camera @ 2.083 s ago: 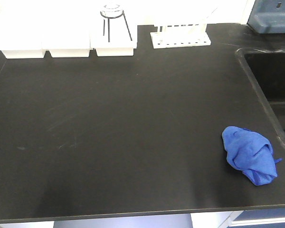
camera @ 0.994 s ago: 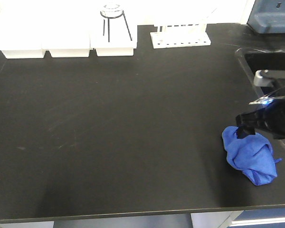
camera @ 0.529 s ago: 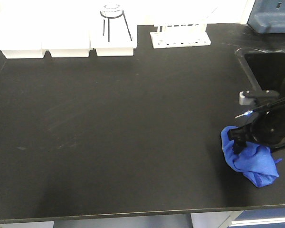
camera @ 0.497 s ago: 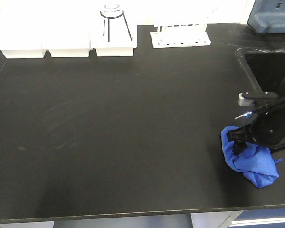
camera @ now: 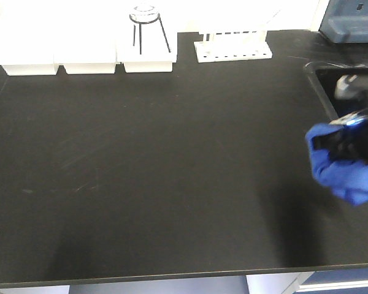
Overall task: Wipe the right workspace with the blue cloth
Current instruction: 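Grasp the blue cloth with the right gripper and lift it, then raise the held blue cloth with the right gripper toward the body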
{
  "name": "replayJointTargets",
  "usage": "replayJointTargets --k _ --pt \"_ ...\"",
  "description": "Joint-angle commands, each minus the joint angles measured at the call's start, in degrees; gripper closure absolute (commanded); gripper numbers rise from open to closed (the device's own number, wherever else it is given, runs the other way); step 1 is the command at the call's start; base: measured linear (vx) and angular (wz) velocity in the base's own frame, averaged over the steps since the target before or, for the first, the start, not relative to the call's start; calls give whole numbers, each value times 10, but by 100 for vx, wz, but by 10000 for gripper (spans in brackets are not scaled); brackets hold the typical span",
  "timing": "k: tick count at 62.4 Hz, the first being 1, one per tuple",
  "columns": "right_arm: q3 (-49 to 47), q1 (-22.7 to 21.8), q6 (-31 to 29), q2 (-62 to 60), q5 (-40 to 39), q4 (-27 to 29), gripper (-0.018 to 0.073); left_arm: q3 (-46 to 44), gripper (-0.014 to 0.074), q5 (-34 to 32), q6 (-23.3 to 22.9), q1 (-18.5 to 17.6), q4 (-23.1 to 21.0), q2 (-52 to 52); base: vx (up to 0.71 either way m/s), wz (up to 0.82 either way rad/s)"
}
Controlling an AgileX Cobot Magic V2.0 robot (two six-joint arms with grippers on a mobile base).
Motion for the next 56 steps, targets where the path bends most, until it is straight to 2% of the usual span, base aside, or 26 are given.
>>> replayJointTargets --k 1,7,12,32,44,56 --pt "-15 0 -17 -89 -16 -2 566 17 602 -43 -5 -3 1 -9 0 0" --pt "-1 0 -32 -178 -41 13 564 17 602 -43 -5 -3 1 -9 0 0" --pt "42 0 -42 -257 -99 23 564 17 602 -43 -5 -3 1 -9 0 0" --pt "326 0 -44 -580 -290 21 564 17 602 -43 -5 -3 1 -9 0 0" --pt "449 0 -46 -666 -496 4 562 17 602 -43 -5 -3 1 -9 0 0" --pt "458 0 -40 -673 -513 19 559 17 602 -43 -5 -3 1 -9 0 0"
